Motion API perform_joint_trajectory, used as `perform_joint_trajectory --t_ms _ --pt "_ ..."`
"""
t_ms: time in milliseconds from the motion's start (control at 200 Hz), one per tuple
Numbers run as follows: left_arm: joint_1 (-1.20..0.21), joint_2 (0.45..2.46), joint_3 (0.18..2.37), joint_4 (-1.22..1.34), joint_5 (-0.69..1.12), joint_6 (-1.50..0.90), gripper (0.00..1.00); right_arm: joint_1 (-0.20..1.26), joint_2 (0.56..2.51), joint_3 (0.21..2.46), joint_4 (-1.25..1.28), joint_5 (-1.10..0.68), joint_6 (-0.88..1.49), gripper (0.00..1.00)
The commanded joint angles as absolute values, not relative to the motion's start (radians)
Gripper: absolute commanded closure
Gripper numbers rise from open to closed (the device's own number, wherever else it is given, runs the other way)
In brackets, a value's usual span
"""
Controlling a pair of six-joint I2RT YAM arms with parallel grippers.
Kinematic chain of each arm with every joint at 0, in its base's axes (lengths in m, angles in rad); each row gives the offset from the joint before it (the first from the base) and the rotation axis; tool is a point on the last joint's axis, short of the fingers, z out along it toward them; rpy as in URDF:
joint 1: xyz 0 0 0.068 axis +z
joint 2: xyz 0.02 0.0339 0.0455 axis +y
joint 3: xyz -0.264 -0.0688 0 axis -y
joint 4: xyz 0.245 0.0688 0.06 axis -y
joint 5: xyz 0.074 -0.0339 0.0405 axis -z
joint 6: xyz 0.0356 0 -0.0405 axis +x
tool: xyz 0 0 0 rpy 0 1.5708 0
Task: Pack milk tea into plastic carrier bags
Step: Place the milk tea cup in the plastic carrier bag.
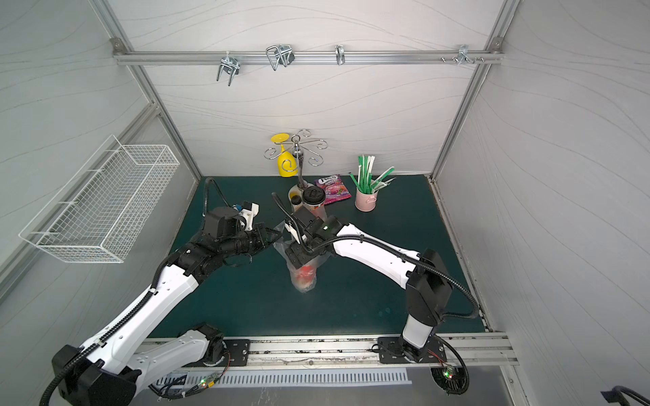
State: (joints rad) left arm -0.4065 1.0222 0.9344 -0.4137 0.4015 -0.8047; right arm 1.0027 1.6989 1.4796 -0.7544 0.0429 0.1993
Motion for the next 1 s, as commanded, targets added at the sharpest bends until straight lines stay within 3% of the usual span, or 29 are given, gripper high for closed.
perform_joint_trajectory --t_ms 0,90,450,590,735,835,995 --pt "-0.400 1.005 0.942 -0.408 0.411 -0.800 1.00 1.028 1.705 1.488 -0.816 0.051 0.175 0.08" --pt "-0.400 1.003 0.942 -0.412 0.417 -0.797 1.00 1.031 1.692 1.530 -0.862 0.060 0.175 0.01" --pt "-0.400 1.006 0.953 -0.428 0.439 -0.778 1.00 1.031 1.651 1.710 -1.039 0.084 0.161 0.01" --pt "-0.400 1.007 0.963 -0.445 0.449 -0.767 1.00 1.028 1.646 1.864 -1.167 0.162 0.176 0.01" --pt "-0.401 1.009 0.982 -0.471 0.463 -0.747 1.00 1.012 1.618 2.066 -1.280 0.371 0.196 0.01" --pt "-0.400 1.005 0.995 -0.491 0.460 -0.737 1.00 0.836 1.522 1.961 -1.200 0.386 0.207 0.13" --pt "-0.400 1.012 1.007 -0.513 0.456 -0.722 1.00 0.441 1.435 1.732 -1.006 0.137 0.253 0.31"
